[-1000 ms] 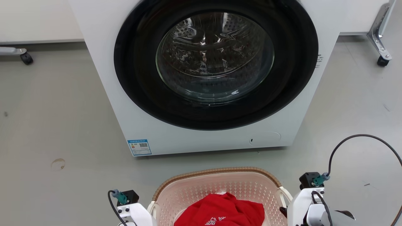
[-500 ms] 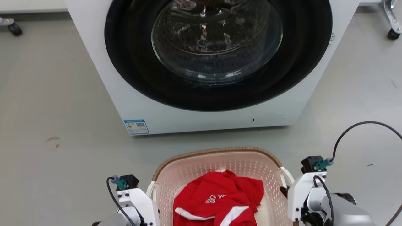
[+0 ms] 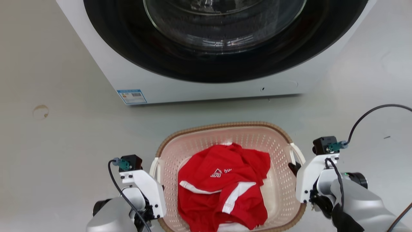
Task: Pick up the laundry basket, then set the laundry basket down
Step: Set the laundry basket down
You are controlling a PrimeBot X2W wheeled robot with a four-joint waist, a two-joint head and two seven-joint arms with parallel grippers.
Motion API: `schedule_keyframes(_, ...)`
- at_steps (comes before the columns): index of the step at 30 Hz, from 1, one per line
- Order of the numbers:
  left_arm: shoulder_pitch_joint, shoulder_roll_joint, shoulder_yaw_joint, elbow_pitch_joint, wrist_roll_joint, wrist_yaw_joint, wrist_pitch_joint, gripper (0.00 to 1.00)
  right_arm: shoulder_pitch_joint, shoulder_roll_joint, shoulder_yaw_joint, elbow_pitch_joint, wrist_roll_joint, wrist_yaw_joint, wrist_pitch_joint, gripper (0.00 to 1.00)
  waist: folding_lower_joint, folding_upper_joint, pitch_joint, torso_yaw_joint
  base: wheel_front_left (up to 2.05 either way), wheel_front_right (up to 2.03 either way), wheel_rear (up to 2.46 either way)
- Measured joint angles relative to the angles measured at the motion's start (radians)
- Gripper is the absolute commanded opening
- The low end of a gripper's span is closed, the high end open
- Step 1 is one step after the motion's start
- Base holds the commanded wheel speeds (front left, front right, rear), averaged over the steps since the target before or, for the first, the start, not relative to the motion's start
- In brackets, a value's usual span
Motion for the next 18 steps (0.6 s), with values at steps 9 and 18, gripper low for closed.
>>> schedule_keyframes(9, -0.085, -0.001, -0.017, 0.000, 0.019, 0.008, -0.027, 0.00, -0.074, -0.007, 0.000, 0.002, -0.014, 0.000, -0.064, 0.00, 0.0000, 0.0000, 0.124, -0.001, 0.00, 0.00, 0.00)
schedule_keyframes(18, -0.175, -0.015, -0.034, 0.003, 0.043, 0.010, -0.109, 0.00, -0.151, -0.028, 0.000, 0.001, -0.028, 0.000, -0.140, 0.00, 0.0000, -0.0001, 0.269, -0.002, 0.00, 0.00, 0.00)
